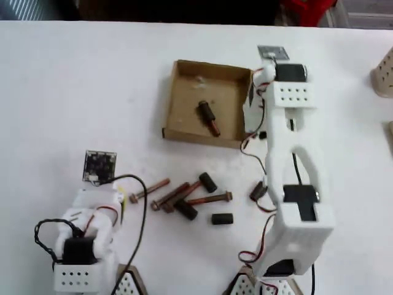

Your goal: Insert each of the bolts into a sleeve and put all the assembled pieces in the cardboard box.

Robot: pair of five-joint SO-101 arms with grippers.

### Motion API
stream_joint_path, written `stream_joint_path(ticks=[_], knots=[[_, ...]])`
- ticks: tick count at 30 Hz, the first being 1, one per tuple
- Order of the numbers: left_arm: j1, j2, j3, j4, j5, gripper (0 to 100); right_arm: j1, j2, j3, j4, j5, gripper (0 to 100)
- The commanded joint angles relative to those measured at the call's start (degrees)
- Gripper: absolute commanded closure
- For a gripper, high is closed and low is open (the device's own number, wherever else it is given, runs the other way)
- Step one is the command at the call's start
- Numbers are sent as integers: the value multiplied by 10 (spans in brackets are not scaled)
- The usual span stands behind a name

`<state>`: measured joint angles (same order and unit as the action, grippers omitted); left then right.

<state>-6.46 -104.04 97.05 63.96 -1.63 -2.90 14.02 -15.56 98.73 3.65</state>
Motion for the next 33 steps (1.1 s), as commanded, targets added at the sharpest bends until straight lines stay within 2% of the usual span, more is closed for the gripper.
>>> stream_joint_path(ticks=[1, 5, 9, 14, 16, 22, 28, 33], knots=[[-5, -5, 0, 2, -5, 902, 29, -92, 110, 15, 4, 981], [-5, -5, 0, 2, -5, 902, 51, -148, 261, -30, 8, 981], [-5, -5, 0, 2, -5, 902, 32, -194, 410, -89, 8, 978], [-5, -5, 0, 2, -5, 902, 11, -247, 520, -164, 3, 974], [-5, -5, 0, 2, -5, 902, 9, -269, 546, -189, 1, 945], [-5, -5, 0, 2, -5, 902, 8, -335, 571, -199, -70, 813], [-5, -5, 0, 2, -5, 902, 7, -342, 572, -240, -169, 807], [-5, -5, 0, 2, -5, 902, -22, -330, 593, -281, -210, 808]])
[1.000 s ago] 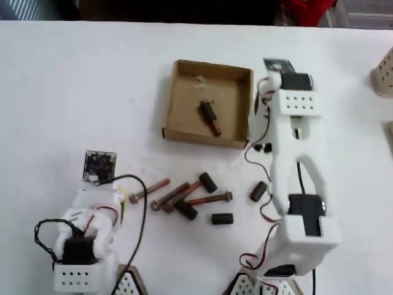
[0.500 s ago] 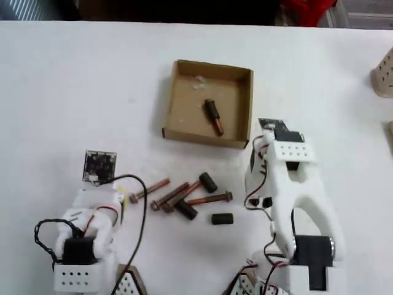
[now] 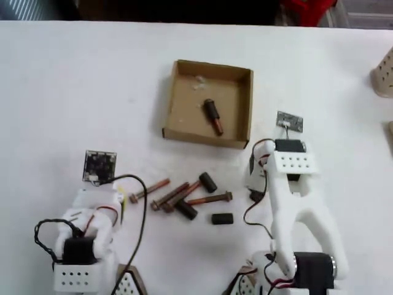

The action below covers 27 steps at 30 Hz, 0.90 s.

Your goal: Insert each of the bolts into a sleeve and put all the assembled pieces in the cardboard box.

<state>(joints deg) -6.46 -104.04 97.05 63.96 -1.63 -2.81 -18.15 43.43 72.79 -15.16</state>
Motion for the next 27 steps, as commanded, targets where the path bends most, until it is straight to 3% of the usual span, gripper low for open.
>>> stream_joint_path(ticks=[1, 13, 19, 27], knots=[[-5, -5, 0, 2, -5, 902, -28, -1, 6, -33, -28, 808], [-5, -5, 0, 2, -5, 902, -25, 114, 4, -131, -69, 810], [-5, -5, 0, 2, -5, 902, -12, 119, 2, -138, -63, 974], [-5, -5, 0, 2, -5, 902, 2, 115, -1, -138, -63, 982]])
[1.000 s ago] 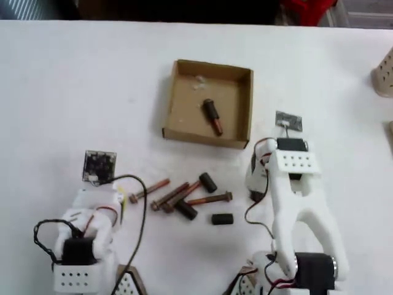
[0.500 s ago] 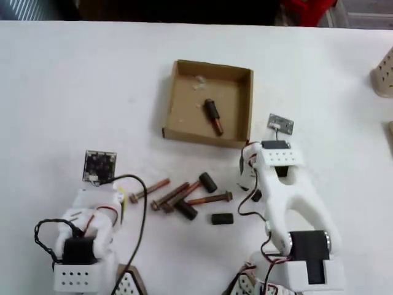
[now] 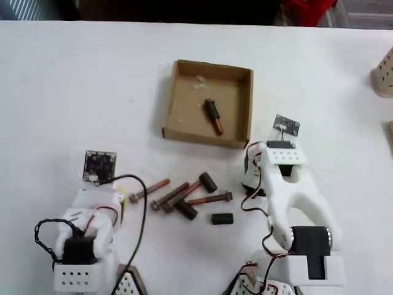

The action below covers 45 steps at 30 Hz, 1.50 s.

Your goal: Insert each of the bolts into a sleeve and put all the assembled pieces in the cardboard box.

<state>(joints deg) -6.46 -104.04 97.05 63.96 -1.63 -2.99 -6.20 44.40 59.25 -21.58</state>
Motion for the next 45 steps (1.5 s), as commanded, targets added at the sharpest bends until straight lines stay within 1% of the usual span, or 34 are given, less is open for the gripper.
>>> stream_joint_path(ticks=[1, 5, 6, 10, 15, 21, 24, 26, 31, 34, 37, 41, 45], knots=[[-5, -5, 0, 2, -5, 902, 3, -5, -12, 0, 1, 982], [-5, -5, 0, 2, -5, 902, 3, -20, -20, 9, 3, 982], [-5, -5, 0, 2, -5, 902, 3, -29, -22, 19, 15, 982], [-5, -5, 0, 2, -5, 902, 2, -87, -22, 41, 114, 981], [-5, -5, 0, 2, -5, 902, -2, -147, -18, 40, 171, 981], [-5, -5, 0, 2, -5, 902, -44, -142, -4, 36, 241, 981], [-5, -5, 0, 0, -4, 902, -47, -135, 21, 8, 309, 981], [-5, -6, 0, -3, -2, 902, -40, -135, 37, -27, 342, 981], [-4, -6, 0, -8, 11, 902, -18, -135, 62, -103, 348, 981], [-4, -4, -4, -6, 47, 902, -19, -135, 62, -108, 348, 981], [0, -3, -15, 9, 48, 902, -18, -135, 66, -107, 348, 981], [0, -3, -35, 8, 53, 902, -22, -135, 72, -109, 348, 981], [0, 5, -75, 18, 74, 902, -22, -135, 74, -109, 348, 981]])
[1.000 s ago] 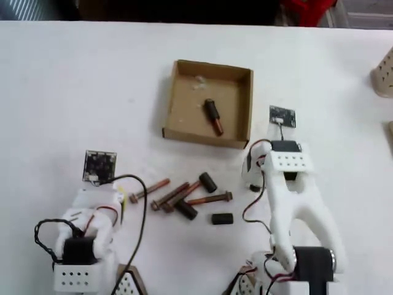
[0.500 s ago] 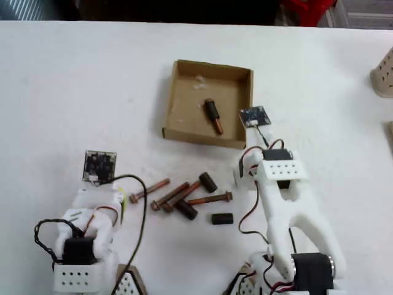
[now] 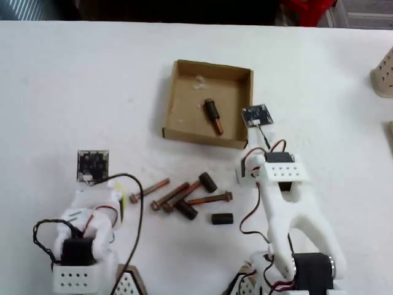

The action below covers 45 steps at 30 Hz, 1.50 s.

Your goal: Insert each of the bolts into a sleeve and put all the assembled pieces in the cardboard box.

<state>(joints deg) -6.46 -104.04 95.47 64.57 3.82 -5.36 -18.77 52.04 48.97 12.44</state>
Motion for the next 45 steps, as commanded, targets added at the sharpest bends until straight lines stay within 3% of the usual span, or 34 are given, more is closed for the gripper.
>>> stream_joint_path(ticks=[1, 11, 14, 24, 28, 38, 41, 45], knots=[[0, 21, -75, 13, 21, 902, 2, -9, -1, -6, 8, 981], [21, 368, -286, 17, 23, 900, 5, -9, 1, -5, 8, 981], [39, 449, -326, 23, 60, 900, 3, -9, 1, -5, 8, 981], [205, 560, -496, 195, 149, 898, 1, -4, -1, -7, 9, 981], [262, 585, -483, 158, 178, 898, 1, -4, -1, -7, 10, 981], [267, 702, -414, 27, 234, 904, 1, -4, 0, -7, 12, 981], [262, 718, -402, 17, 232, 975, 1, -4, 0, -7, 12, 981], [244, 718, -402, 17, 231, 980, 1, -4, 0, -7, 12, 981]])
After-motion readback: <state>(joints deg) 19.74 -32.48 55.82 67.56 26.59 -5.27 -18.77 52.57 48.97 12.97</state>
